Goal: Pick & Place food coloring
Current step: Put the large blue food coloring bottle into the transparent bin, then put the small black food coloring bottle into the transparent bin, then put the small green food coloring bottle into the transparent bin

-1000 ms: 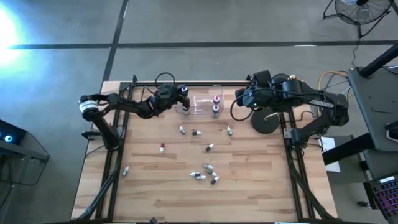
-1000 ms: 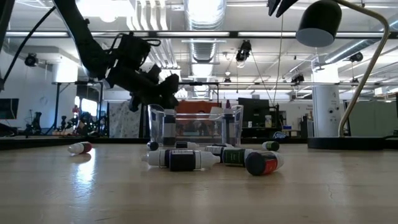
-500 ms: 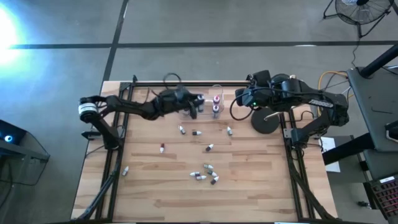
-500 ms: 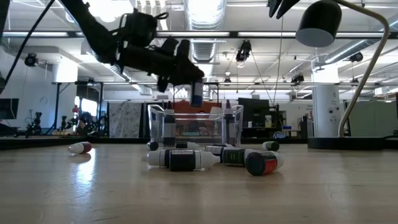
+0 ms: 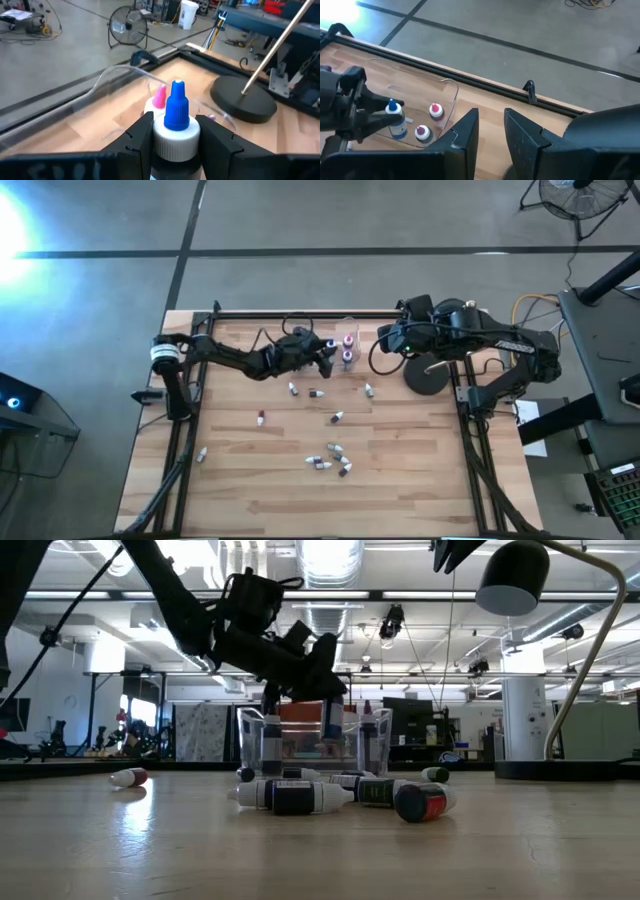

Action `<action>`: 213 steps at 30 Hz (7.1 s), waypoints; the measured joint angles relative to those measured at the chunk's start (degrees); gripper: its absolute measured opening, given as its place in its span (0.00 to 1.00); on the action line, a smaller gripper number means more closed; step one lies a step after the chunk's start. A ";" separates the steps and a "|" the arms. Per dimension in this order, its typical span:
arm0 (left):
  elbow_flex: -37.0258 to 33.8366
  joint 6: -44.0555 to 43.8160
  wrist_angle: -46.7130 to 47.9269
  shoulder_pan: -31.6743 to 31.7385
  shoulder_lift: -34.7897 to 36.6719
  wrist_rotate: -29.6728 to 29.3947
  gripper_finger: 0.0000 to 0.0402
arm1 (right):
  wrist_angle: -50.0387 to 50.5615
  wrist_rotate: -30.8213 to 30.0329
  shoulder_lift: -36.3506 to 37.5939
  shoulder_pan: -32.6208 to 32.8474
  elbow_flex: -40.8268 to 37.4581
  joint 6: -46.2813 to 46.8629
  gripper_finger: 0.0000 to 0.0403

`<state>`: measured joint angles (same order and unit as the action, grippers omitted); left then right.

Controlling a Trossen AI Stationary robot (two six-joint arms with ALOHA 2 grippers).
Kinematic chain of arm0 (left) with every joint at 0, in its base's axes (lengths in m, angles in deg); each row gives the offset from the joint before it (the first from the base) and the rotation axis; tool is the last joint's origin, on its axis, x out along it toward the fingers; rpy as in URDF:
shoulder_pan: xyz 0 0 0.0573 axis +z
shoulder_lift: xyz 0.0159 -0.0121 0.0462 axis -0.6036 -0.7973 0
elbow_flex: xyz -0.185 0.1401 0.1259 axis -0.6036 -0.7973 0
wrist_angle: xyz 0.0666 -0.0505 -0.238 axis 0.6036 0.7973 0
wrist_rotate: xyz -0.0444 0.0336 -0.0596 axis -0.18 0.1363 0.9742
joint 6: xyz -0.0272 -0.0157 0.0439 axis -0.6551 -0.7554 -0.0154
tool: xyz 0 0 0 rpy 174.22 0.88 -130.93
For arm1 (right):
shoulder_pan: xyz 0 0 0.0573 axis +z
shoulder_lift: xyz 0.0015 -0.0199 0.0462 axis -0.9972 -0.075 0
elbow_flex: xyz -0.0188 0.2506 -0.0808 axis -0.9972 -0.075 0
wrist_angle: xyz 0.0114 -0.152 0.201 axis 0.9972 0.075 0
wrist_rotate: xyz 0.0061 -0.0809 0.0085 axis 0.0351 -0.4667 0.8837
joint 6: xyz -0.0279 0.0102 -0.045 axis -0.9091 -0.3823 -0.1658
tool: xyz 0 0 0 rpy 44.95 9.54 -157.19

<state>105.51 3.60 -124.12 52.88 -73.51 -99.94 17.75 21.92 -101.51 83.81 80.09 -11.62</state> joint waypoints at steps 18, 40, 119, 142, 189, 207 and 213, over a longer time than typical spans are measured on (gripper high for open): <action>-0.11 0.09 5.20 -0.72 -0.99 -1.23 0.29 | 0.41 -0.04 0.00 -0.04 -0.04 -1.86 0.21; -0.11 0.18 7.15 -0.86 -0.57 -1.09 0.30 | 0.37 -0.24 0.00 -0.28 -0.63 -2.98 0.20; -0.56 -70.01 112.98 -44.07 24.02 30.82 0.30 | -18.45 32.94 0.76 22.14 -27.25 -8.30 0.38; -7.34 -87.96 100.14 -56.24 10.02 31.48 0.30 | -19.96 26.14 0.76 22.39 -27.41 -7.56 0.33; 3.82 -29.50 56.09 -21.70 32.71 -34.37 0.09 | -20.57 17.37 0.76 22.25 -25.42 -4.25 0.31; 8.79 -18.10 51.43 4.08 20.12 -2.12 0.38 | -20.44 17.29 0.76 22.13 -24.96 -2.70 0.32; 11.67 -10.18 63.61 -1.47 26.08 -3.02 0.45 | -20.56 19.22 0.76 21.11 -25.78 -5.50 0.32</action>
<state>117.18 -6.57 -60.52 51.41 -47.44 -102.96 -2.81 41.14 -100.74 104.92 54.31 -17.12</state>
